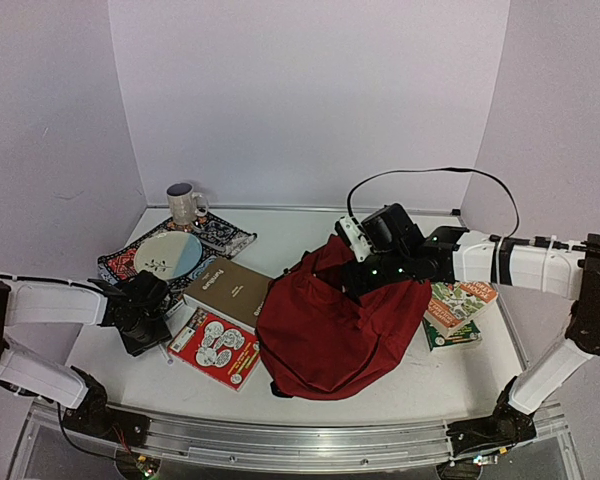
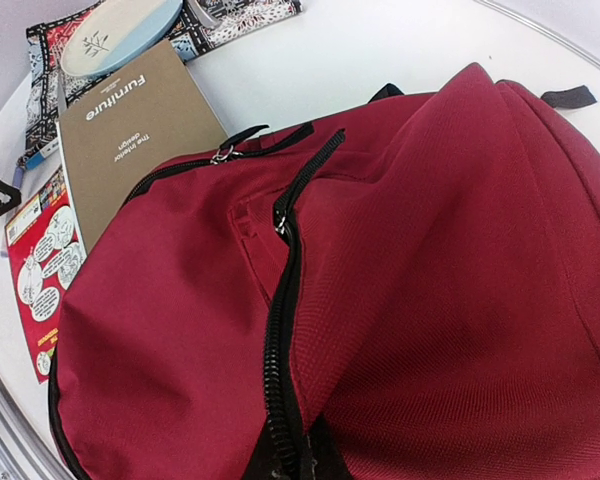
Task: Pack the student bag
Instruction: Pick up the pen at the center of the board.
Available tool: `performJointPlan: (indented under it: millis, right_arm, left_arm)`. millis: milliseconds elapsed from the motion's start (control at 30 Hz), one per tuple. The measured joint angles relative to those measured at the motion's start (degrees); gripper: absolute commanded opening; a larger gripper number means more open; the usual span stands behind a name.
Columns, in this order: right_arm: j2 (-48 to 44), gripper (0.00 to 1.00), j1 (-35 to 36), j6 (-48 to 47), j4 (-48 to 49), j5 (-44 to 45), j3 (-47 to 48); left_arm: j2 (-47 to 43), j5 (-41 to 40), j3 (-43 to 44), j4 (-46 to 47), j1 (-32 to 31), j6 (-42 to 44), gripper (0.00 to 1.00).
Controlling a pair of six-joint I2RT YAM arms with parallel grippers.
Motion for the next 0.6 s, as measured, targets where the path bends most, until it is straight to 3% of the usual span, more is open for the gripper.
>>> performJointPlan:
  millis: [267, 367, 600]
  right_arm:
    - [0.0, 0.0, -0.02, -0.02, 0.18, -0.64, 0.0]
    - [-0.27, 0.0, -0.03, -0.07, 0.18, -1.21, 0.02]
    - [-3.3, 0.0, -0.28, 0.2, -0.38, -3.59, 0.28]
  left_arm:
    - [0.28, -0.54, -0.4, 0.06, 0.64, 1.48, 0.05]
    - [-0.24, -0.06, -0.46, 0.58, 0.7, 1.79, 0.0]
    - [-2.11, 3.33, -0.26, 0.8, 0.6, 2.71, 0.0]
